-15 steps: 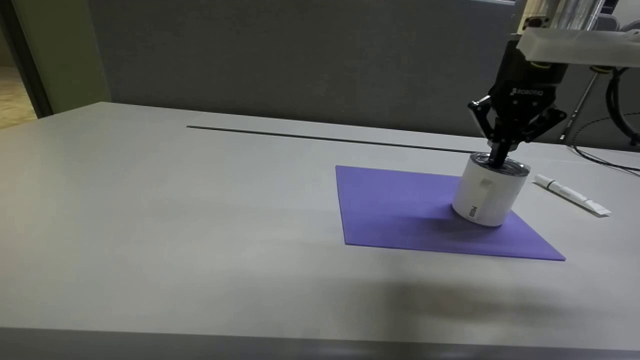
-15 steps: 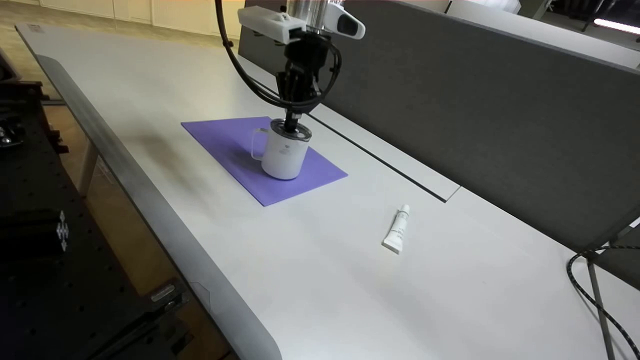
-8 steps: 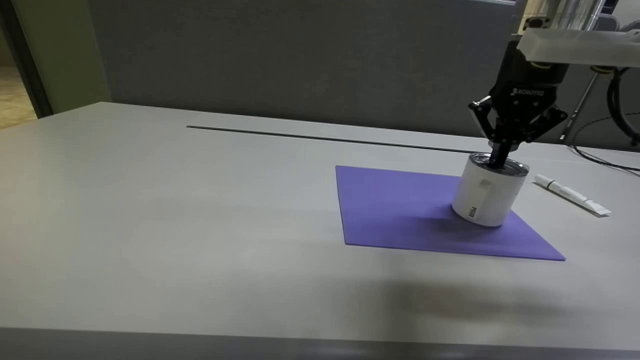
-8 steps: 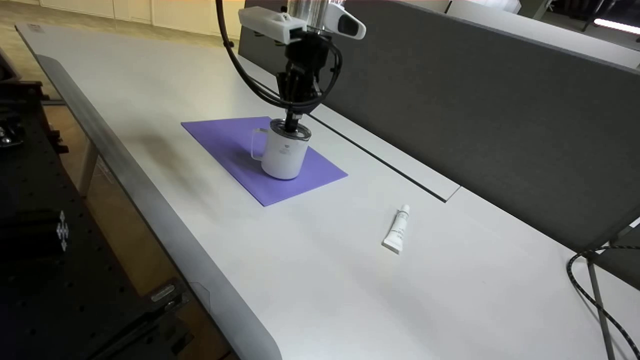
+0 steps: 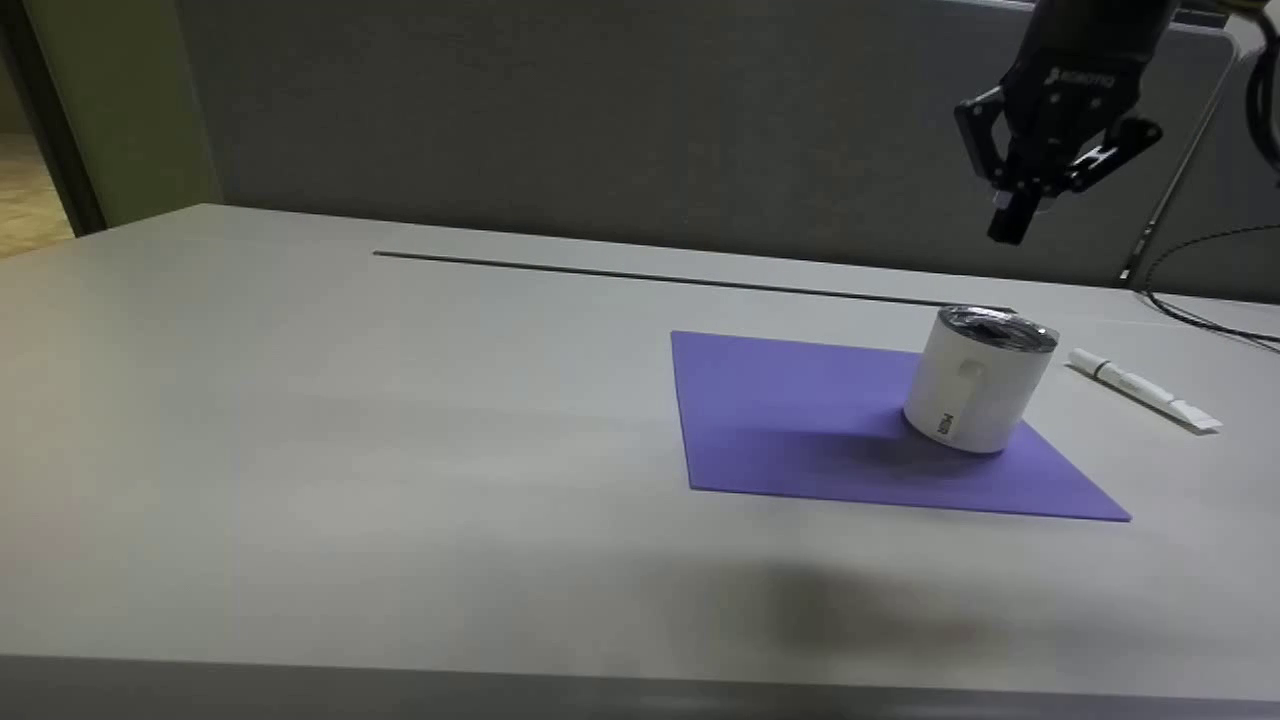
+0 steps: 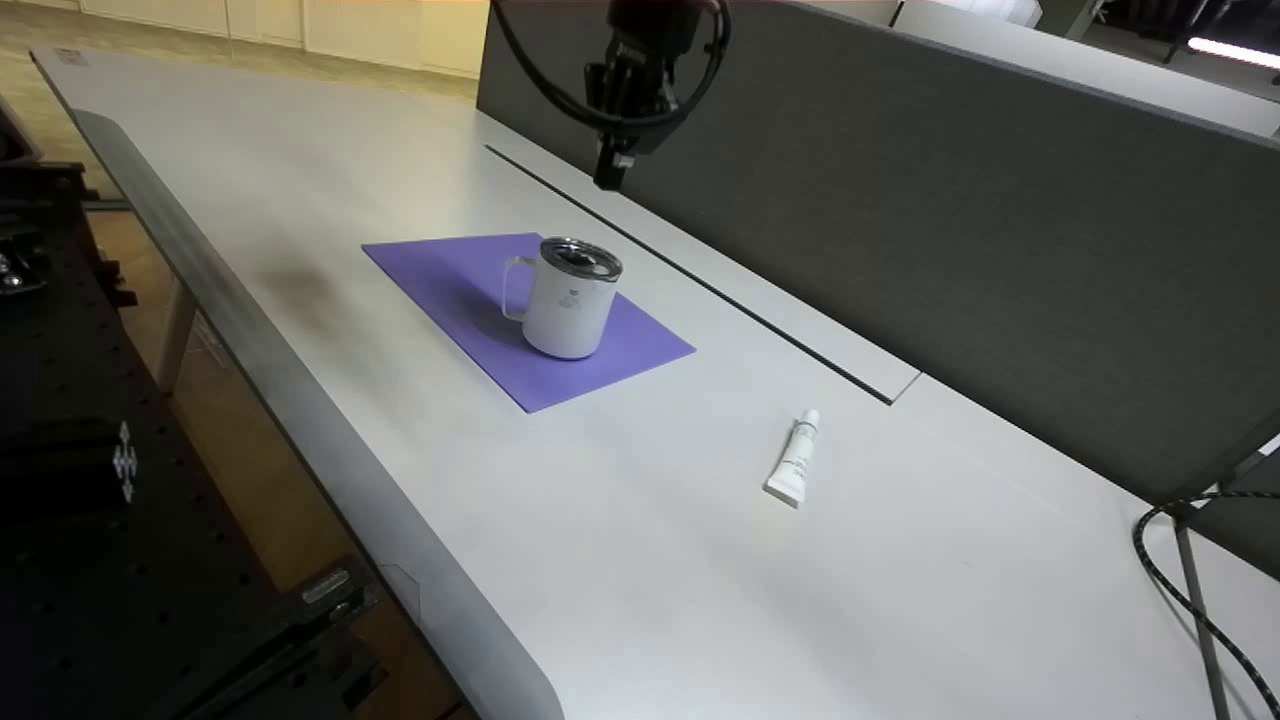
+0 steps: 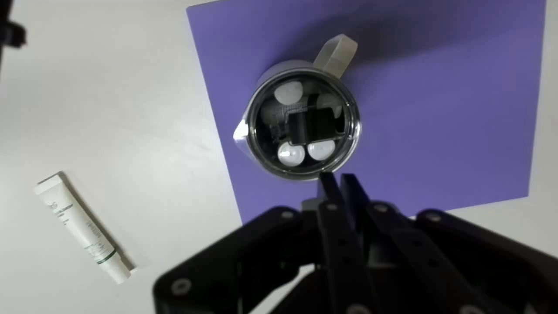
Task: Open the flask
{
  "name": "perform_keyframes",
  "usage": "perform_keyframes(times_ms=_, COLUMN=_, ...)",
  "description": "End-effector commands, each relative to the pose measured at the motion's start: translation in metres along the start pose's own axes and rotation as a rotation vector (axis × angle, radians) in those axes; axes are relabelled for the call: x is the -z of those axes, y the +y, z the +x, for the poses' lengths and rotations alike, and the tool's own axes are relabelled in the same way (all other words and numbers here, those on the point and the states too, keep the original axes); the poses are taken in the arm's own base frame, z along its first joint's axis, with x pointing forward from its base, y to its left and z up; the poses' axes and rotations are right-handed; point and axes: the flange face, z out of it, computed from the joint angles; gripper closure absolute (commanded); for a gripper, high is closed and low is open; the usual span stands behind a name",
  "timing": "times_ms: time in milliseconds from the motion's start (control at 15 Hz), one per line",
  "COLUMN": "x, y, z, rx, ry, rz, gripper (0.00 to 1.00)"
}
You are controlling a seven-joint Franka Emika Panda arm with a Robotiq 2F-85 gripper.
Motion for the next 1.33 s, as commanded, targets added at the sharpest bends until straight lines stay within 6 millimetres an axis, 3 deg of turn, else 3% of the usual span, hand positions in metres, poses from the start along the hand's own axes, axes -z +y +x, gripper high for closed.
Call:
perform_keyframes(times_ms=0, x=0.04, y=0.01, z=0.0, rx=0.019, ry=-0.045, rz=-0.022, gripper=0.6)
perform_keyframes(times_ms=267, x=0.057, y=0.017, z=-0.004, rx=0.028, ry=-0.082, rz=-0.042, gripper=0.33)
perform_keyframes(times_ms=600, x=0.059, y=0.022, z=-0.005, rx=0.03, ry=-0.088, rz=-0.066, gripper=0.01)
perform_keyframes(times_ms=1267, x=0.049, y=0.021, z=-0.01, rx=0.046, ry=-0.104, rz=-0.073, gripper=0.0)
